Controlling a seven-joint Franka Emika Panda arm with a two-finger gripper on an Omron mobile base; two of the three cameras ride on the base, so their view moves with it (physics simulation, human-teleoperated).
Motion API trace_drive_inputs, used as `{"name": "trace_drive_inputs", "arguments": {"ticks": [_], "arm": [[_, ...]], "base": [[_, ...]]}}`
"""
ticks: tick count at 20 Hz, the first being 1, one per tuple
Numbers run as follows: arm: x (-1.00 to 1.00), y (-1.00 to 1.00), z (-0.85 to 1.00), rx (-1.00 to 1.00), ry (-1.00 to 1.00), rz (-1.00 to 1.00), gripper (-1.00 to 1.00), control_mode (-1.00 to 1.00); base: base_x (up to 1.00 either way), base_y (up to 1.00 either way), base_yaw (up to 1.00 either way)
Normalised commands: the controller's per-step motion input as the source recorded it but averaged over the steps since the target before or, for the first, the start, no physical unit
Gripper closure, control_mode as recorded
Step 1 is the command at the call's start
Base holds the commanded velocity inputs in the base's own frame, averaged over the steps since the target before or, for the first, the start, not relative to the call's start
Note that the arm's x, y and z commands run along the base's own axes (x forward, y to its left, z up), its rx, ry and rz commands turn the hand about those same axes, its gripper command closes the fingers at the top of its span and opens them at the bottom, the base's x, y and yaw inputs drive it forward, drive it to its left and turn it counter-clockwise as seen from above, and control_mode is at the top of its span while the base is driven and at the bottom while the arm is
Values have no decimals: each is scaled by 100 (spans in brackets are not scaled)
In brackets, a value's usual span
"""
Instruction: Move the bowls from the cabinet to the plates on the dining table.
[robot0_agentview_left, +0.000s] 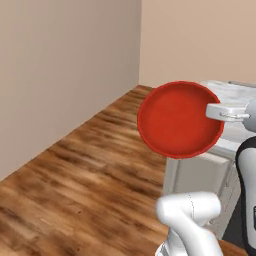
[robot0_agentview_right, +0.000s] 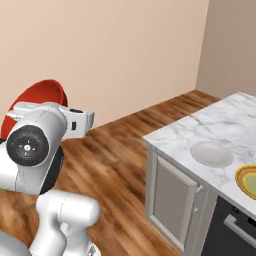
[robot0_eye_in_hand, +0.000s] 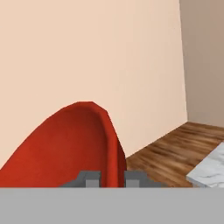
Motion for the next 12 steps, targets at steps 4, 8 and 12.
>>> {"name": "trace_drive_inputs", "arguments": {"ticks": [4, 8, 12], "arm": [[0, 0, 0, 0, 0, 0, 100, 100], [0, 0, 0, 0, 0, 0, 100, 100], [0, 0, 0, 0, 0, 0, 100, 100]], "base": [[4, -30, -37], [2, -24, -38], [2, -24, -37]]}}
